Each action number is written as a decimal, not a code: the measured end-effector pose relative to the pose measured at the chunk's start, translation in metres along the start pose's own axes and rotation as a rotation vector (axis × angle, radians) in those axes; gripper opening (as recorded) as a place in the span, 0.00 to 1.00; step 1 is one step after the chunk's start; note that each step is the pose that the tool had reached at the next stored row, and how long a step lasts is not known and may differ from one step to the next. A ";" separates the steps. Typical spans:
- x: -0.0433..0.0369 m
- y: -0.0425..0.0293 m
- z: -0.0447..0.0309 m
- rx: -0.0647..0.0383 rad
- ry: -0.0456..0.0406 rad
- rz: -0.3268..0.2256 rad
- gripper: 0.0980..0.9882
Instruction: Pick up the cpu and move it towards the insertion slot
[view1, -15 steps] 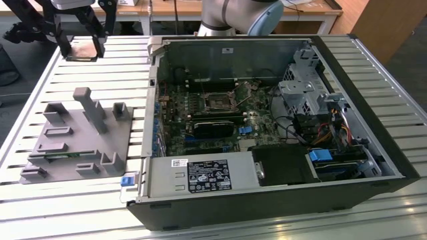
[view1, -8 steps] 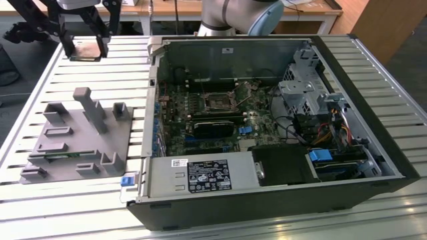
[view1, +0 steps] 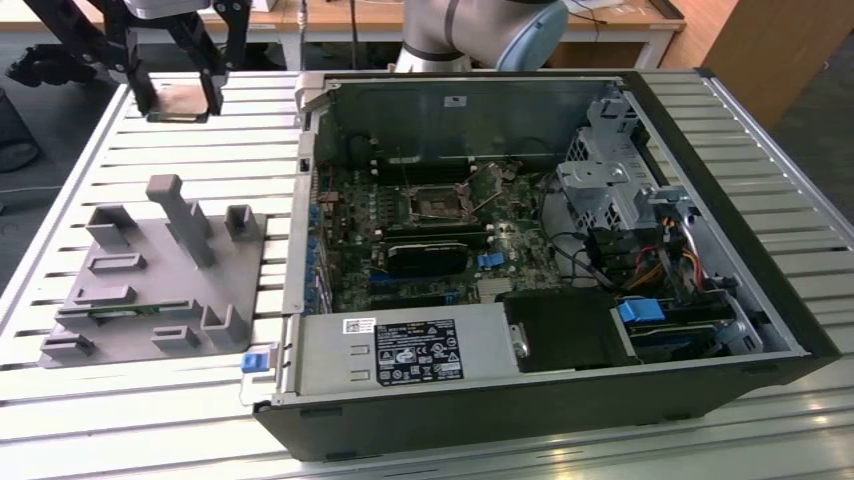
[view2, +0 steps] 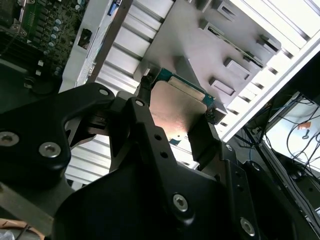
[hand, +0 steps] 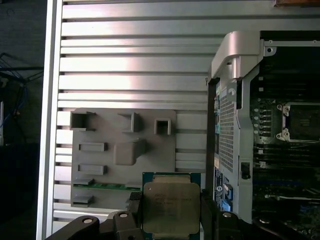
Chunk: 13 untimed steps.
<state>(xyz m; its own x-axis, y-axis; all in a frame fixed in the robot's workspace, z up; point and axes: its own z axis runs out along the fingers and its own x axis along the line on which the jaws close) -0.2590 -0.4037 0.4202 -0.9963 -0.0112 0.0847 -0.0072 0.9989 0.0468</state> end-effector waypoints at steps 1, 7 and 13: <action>-0.0006 0.0000 0.0000 0.000 -0.0001 0.000 0.50; -0.0044 0.0000 -0.0004 0.000 0.0000 0.000 0.50; -0.0115 -0.0001 -0.0010 0.000 0.0001 0.000 0.50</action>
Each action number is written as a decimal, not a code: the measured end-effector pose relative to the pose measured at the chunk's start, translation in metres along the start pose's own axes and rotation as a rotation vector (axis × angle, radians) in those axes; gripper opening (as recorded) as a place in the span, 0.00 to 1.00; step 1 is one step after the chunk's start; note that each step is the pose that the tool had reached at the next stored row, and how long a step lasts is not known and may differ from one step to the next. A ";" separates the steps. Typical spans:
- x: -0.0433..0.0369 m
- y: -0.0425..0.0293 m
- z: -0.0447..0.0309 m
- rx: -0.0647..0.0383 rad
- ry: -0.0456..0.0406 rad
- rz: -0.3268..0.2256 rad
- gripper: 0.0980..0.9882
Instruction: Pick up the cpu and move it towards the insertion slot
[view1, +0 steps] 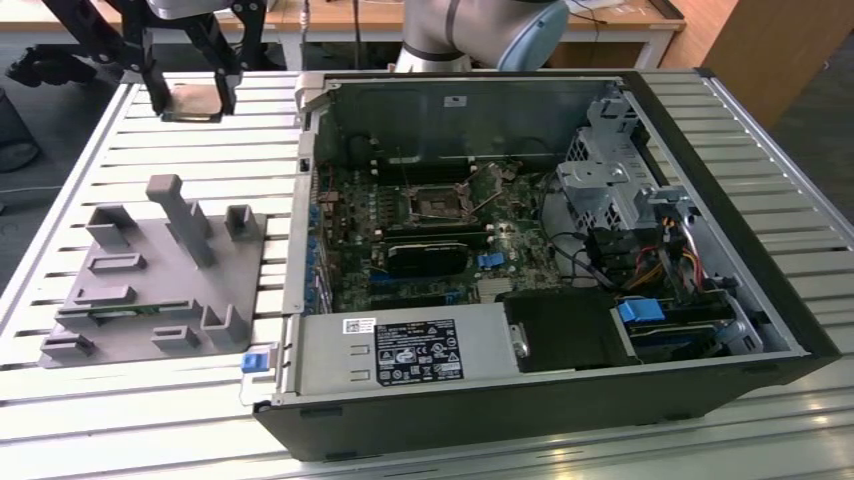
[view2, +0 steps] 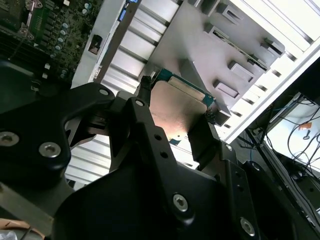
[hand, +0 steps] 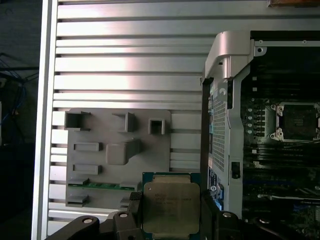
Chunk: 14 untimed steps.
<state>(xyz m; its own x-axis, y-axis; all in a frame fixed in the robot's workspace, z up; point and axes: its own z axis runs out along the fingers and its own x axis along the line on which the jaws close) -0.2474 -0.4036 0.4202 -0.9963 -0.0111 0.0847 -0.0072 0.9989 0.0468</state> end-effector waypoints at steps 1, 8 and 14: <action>-0.0011 0.0000 -0.0001 0.000 0.0000 0.000 0.50; -0.0087 -0.0001 -0.0007 0.000 -0.0001 0.000 0.50; -0.0148 -0.0001 -0.0012 0.000 -0.0001 0.000 0.50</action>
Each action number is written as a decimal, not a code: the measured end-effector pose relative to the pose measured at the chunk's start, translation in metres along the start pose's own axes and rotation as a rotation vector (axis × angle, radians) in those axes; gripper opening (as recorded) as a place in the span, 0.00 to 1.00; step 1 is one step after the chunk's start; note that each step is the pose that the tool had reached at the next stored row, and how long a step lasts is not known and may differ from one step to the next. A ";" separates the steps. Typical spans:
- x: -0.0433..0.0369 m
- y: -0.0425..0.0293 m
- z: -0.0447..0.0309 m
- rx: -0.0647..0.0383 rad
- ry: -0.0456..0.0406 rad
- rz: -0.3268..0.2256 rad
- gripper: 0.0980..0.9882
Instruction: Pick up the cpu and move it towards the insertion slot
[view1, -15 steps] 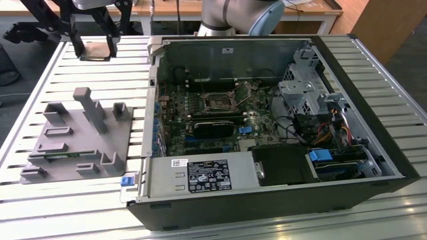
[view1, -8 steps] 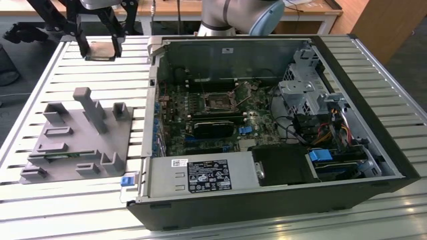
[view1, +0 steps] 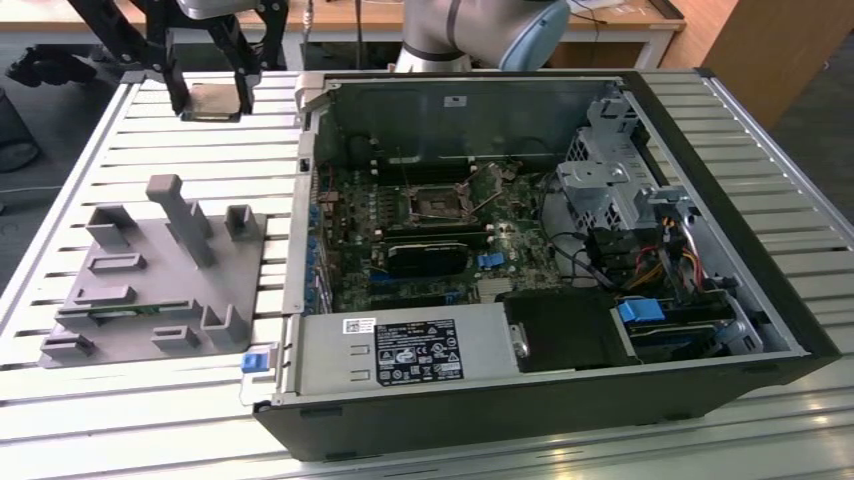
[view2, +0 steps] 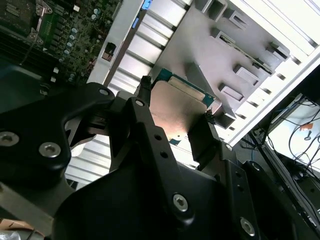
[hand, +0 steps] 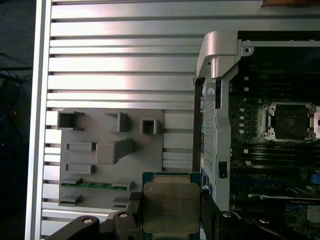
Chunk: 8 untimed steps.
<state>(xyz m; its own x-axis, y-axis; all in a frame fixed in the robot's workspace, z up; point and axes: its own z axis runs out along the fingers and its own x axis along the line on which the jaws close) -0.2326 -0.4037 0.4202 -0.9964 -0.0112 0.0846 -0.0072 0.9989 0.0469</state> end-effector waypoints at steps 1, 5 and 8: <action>-0.0010 0.0000 -0.0001 0.000 0.0001 0.000 0.50; -0.0048 0.0000 -0.0005 0.000 0.0001 0.000 0.50; -0.0075 -0.0001 -0.0007 0.000 0.0001 0.000 0.50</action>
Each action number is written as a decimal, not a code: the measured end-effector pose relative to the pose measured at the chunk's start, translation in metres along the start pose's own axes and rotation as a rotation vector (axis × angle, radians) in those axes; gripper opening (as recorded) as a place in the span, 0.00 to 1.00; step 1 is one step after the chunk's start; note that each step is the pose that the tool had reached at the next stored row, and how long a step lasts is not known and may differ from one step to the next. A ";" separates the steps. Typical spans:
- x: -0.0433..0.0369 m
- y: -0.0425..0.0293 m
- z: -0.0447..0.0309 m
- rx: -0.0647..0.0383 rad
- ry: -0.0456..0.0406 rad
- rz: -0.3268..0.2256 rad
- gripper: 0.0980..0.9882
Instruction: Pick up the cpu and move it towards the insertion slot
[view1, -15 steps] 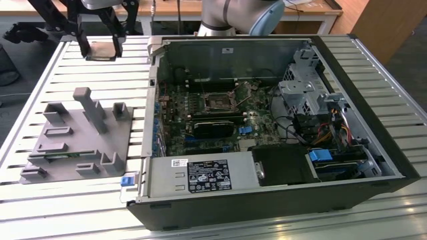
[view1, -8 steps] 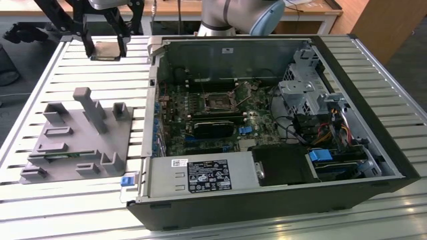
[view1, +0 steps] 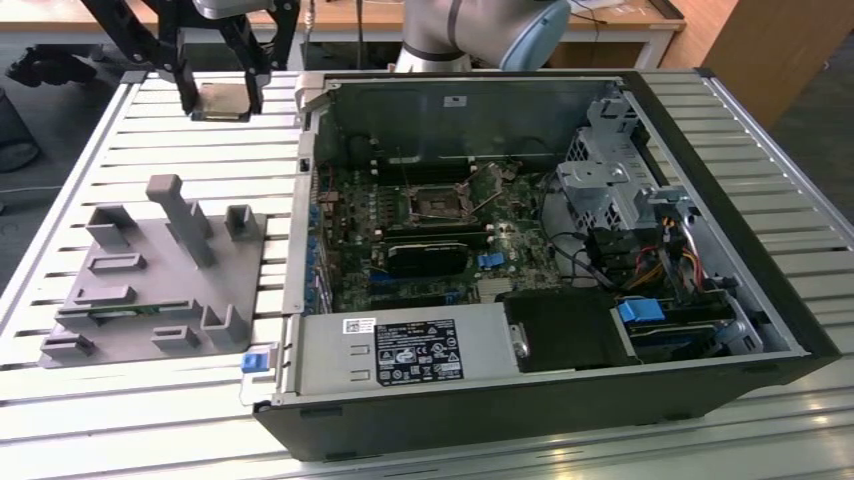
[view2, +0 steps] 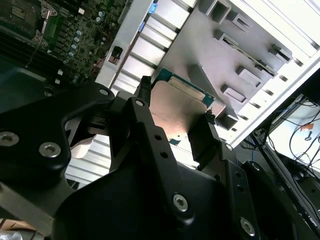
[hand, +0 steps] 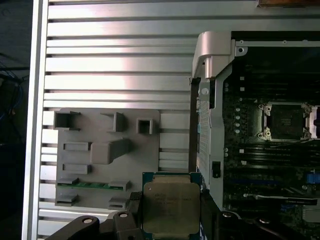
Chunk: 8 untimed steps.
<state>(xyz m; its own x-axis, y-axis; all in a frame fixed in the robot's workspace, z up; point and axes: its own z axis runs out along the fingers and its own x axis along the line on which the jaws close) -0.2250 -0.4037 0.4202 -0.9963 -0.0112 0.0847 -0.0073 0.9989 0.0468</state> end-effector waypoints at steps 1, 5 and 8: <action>-0.0009 0.0000 0.0000 0.000 -0.0001 0.000 0.50; -0.0044 0.0000 -0.0003 0.000 -0.0001 0.000 0.50; -0.0073 -0.0001 -0.0006 0.000 0.0000 0.000 0.50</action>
<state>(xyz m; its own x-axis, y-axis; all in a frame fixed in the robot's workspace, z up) -0.2177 -0.4037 0.4202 -0.9963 -0.0112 0.0847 -0.0072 0.9989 0.0468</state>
